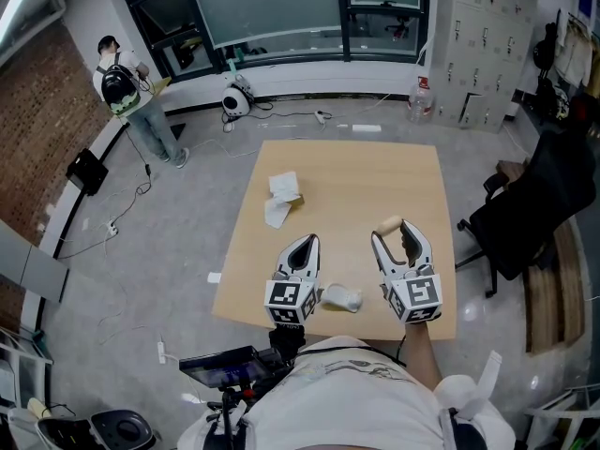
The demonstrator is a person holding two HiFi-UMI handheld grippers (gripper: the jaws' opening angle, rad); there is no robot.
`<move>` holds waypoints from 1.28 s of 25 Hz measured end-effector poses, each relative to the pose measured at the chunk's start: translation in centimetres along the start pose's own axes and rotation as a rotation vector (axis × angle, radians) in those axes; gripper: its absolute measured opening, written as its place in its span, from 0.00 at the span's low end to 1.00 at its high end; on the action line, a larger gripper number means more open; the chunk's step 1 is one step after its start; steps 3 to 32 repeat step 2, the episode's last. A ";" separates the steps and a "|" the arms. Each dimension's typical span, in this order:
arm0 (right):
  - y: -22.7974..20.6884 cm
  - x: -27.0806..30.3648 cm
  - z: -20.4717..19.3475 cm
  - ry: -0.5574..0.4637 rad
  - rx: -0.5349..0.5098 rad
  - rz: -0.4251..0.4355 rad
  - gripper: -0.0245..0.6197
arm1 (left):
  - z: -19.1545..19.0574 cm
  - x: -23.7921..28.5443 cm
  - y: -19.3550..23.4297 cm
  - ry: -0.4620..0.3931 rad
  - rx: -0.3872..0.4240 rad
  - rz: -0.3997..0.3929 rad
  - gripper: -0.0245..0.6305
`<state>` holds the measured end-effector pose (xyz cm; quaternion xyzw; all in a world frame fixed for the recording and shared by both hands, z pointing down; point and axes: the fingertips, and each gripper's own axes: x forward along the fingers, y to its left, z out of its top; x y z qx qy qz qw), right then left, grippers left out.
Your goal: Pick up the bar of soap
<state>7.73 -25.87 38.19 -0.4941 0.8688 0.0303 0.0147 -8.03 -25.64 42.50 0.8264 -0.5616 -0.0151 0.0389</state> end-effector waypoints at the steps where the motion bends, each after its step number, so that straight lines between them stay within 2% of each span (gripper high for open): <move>1: 0.1 0.0 0.1 0.000 -0.001 0.001 0.43 | 0.1 -0.1 0.1 0.000 0.000 0.000 0.04; 32: 0.2 0.1 0.1 0.000 -0.002 0.002 0.43 | 0.1 -0.1 0.1 0.000 0.000 0.000 0.04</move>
